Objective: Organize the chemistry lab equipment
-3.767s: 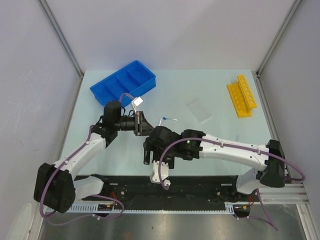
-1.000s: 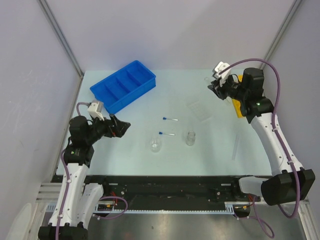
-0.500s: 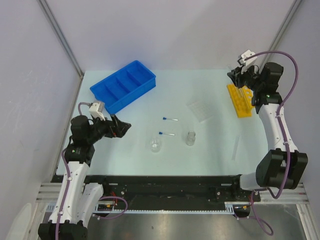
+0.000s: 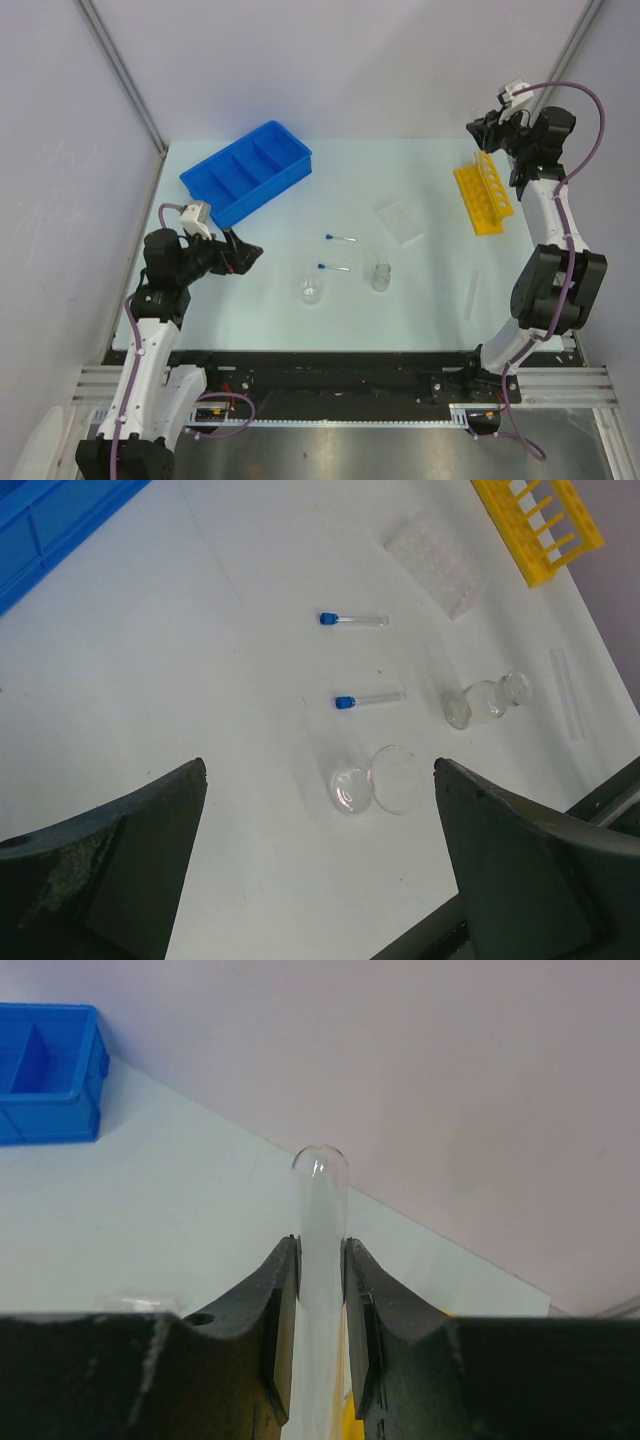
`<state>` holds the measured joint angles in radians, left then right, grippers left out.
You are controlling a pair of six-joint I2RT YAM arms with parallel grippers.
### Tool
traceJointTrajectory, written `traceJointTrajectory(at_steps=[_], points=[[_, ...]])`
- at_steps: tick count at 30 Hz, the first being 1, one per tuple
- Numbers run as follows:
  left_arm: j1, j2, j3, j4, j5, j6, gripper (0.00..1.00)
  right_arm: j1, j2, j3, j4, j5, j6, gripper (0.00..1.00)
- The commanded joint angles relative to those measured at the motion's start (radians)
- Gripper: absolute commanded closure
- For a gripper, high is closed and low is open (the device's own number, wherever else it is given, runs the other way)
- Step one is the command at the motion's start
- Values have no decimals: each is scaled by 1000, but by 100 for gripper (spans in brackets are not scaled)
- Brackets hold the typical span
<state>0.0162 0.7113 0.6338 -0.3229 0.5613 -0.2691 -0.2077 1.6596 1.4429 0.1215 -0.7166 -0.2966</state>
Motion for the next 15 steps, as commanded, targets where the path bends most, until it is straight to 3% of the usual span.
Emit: traceJointTrajectory(at_steps=[1,15], points=[[8,-3,-9,39,29,18,0,-7,84,118,131,-38,99,76],[7,7,-17,65,54,10,0,-67,310,166,418,-57,310,75]])
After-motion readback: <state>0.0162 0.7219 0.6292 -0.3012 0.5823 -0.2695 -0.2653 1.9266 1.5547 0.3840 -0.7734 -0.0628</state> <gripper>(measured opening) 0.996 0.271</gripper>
